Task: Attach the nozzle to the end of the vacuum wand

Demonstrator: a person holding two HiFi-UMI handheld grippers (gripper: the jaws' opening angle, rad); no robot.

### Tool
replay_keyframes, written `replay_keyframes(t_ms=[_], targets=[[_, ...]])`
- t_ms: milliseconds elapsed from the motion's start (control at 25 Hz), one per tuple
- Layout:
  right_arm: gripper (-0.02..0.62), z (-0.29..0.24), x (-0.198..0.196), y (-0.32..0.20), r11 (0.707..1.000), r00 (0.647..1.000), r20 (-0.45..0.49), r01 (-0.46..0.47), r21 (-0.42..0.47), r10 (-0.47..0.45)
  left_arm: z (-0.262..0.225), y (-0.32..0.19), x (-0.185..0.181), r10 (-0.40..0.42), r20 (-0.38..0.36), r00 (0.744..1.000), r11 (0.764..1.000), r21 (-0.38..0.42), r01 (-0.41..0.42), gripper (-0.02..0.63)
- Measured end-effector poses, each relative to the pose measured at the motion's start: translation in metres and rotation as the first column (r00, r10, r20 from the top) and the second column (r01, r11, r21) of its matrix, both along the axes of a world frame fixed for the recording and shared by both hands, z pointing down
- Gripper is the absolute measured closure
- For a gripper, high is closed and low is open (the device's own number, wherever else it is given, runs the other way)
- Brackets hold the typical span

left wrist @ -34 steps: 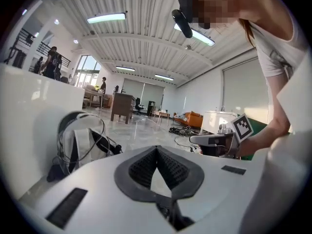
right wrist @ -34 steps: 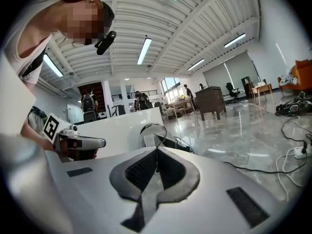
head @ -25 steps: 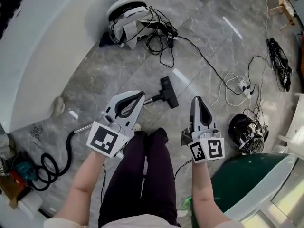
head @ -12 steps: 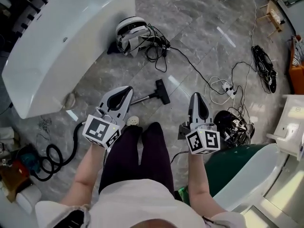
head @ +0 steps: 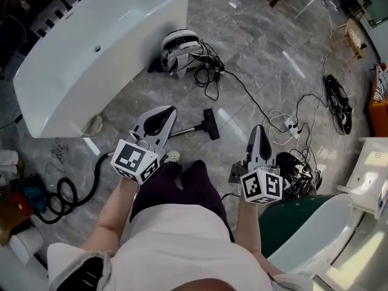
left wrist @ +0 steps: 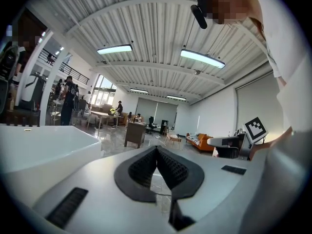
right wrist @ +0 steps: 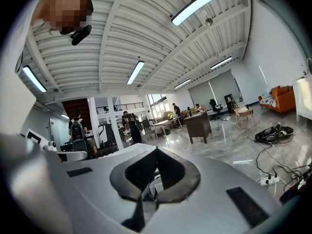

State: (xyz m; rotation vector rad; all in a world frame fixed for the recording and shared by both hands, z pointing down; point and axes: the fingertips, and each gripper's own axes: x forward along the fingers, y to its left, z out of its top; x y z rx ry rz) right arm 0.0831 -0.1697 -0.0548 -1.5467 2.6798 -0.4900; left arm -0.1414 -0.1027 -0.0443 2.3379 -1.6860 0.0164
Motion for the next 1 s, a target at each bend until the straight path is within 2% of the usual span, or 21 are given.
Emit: replay_keyframes(t_ms=[240, 400, 680, 1000], targets=[[0.580, -0.005, 0.002, 0.008, 1.000, 1.000, -0.027, 0.003, 0.012, -0.002, -0.005, 0.002, -0.002, -0.014, 0.004, 1.000, 1.000, 0.007, 0.014, 0.595], [0.580, -0.007, 0.004, 0.009, 1.000, 1.000, -0.007, -0.001, 0.011, 0.002, -0.005, 0.008, 0.001, -0.017, 0.013, 1.000, 1.000, -0.001, 0.017, 0.595], [0.580, -0.013, -0.011, 0.013, 0.998, 0.999, -0.024, 0.047, 0.042, -0.046, -0.008, 0.009, 0.002, -0.012, 0.016, 1.000, 1.000, 0.003, 0.012, 0.595], [0.580, -0.009, -0.003, 0.024, 0.997, 0.997, -0.030, 0.071, 0.038, -0.070, -0.005, 0.012, 0.018, -0.008, 0.008, 1.000, 1.000, 0.007, 0.008, 0.595]])
